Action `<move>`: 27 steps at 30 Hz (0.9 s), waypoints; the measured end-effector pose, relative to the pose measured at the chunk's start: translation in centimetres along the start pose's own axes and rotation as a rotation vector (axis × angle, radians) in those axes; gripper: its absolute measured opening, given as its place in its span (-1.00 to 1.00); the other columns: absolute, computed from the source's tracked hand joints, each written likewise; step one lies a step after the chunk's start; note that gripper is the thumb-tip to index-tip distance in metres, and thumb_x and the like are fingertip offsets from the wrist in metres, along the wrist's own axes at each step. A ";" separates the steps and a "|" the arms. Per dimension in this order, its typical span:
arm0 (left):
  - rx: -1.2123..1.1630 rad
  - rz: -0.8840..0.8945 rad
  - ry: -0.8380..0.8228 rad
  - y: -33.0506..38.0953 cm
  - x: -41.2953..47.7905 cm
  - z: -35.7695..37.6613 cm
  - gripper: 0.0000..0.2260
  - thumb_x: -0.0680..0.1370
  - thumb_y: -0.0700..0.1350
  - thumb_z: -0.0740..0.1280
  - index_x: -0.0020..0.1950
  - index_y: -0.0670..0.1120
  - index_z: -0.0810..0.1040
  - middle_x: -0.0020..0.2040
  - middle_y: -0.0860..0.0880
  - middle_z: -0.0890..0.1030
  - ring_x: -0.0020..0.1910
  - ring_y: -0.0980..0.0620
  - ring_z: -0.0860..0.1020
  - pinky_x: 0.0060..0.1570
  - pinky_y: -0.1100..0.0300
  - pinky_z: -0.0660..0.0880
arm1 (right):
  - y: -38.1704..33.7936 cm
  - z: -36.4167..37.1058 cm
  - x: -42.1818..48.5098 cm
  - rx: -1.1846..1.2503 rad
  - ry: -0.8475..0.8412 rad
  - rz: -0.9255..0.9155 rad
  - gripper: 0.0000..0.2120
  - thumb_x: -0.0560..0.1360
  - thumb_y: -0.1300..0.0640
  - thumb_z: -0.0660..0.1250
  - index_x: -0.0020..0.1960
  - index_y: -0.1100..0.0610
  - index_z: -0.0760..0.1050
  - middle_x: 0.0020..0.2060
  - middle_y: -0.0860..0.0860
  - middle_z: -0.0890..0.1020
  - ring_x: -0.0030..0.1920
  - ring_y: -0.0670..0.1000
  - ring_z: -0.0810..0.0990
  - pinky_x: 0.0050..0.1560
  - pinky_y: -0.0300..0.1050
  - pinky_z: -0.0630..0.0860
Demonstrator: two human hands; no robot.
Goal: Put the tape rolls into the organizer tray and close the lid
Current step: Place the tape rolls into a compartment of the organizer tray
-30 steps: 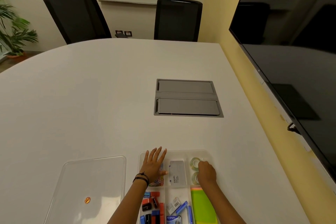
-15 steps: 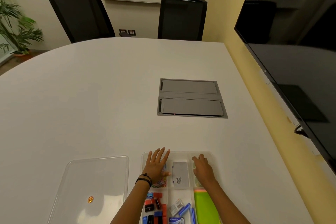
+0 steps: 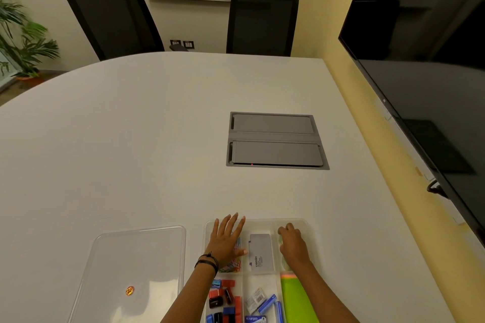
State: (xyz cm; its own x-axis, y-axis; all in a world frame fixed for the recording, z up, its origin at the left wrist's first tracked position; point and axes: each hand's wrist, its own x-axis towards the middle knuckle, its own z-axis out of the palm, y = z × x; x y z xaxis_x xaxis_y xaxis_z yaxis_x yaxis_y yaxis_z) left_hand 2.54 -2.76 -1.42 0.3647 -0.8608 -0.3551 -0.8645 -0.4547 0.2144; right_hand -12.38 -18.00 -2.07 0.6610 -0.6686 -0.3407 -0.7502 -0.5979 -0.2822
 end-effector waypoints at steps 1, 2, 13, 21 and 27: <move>-0.001 -0.004 -0.012 0.0 0.0 0.0 -0.25 0.53 0.25 0.17 0.51 -0.01 -0.19 0.56 -0.13 -0.17 0.53 -0.17 -0.17 0.45 -0.17 -0.26 | 0.0 0.0 0.0 0.000 -0.002 0.001 -0.65 0.48 0.47 0.10 0.18 0.21 0.42 0.21 0.14 0.44 0.20 0.11 0.42 0.01 -0.07 0.49; 0.000 -0.007 -0.027 0.0 0.0 0.0 -0.25 0.53 0.25 0.17 0.51 -0.01 -0.19 0.56 -0.13 -0.16 0.52 -0.18 -0.16 0.45 -0.18 -0.26 | -0.1 0.0 -0.1 -0.002 -0.005 -0.001 -0.66 0.48 0.47 0.11 0.18 0.21 0.41 0.22 0.14 0.44 0.21 0.11 0.42 0.01 -0.08 0.49; 0.041 0.032 0.174 0.7 -0.7 -0.9 -0.04 0.03 0.47 0.44 0.28 -0.02 0.35 0.10 -0.02 0.67 0.05 -0.01 0.65 0.25 -0.05 0.40 | -0.1 -1.1 -0.9 -0.077 -0.030 -0.040 -0.57 0.52 0.13 0.24 0.36 0.16 0.27 0.30 0.10 0.39 0.29 0.09 0.38 0.11 -0.05 0.50; 0.005 -0.025 0.032 0.5 -0.6 -0.2 -0.24 0.54 0.18 0.23 0.51 -0.01 -0.20 0.55 -0.13 -0.18 0.53 -0.16 -0.17 0.47 -0.13 -0.21 | 1.7 -3.6 -3.0 0.149 0.113 -0.116 -0.61 0.56 0.18 0.20 0.38 0.15 0.29 0.36 0.06 0.36 0.34 0.05 0.36 0.25 -0.12 0.41; -0.039 -0.012 0.051 1.5 -1.2 -0.9 -0.31 0.58 0.12 0.20 0.52 -0.01 -0.17 0.56 -0.15 -0.16 0.53 -0.14 -0.15 0.48 -0.10 -0.17 | 3.3 -4.6 -5.5 0.304 0.092 -0.199 -0.67 0.54 0.24 0.24 0.31 0.17 0.38 0.27 0.07 0.45 0.27 0.02 0.44 0.21 -0.27 0.33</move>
State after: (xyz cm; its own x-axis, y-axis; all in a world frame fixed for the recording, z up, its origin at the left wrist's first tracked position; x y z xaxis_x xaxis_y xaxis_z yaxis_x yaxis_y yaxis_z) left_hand 1.16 -2.62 0.11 0.3933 -0.8653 -0.3108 -0.8460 -0.4730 0.2462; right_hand -18.46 -18.35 2.99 0.7827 -0.5975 -0.1742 -0.5677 -0.5707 -0.5933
